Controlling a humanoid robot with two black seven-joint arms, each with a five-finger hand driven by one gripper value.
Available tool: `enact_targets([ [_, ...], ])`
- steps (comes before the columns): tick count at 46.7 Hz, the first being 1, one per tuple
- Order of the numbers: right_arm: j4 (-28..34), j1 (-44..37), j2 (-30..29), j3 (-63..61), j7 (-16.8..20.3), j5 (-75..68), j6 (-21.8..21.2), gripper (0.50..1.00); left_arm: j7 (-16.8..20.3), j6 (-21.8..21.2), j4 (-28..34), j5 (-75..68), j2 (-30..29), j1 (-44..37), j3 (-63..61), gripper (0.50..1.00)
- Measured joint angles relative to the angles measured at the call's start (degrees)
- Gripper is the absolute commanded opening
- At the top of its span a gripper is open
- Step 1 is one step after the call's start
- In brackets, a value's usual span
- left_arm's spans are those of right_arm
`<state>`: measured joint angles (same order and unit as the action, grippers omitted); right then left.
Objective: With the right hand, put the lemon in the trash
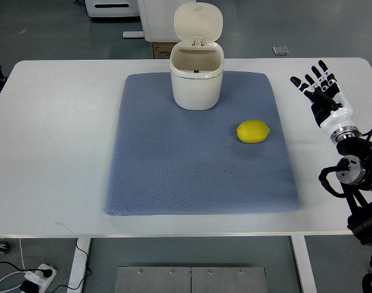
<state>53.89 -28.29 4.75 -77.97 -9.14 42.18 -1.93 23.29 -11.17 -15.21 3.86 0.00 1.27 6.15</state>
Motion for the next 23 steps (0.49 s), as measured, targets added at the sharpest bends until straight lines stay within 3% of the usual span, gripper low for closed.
enact_targets([
  [23,0.06,-0.09,2.51,0.53,0.00,-0.15,0.00,1.000,0.00,0.00,0.00,0.00,0.00,0.03,0.00,1.000],
])
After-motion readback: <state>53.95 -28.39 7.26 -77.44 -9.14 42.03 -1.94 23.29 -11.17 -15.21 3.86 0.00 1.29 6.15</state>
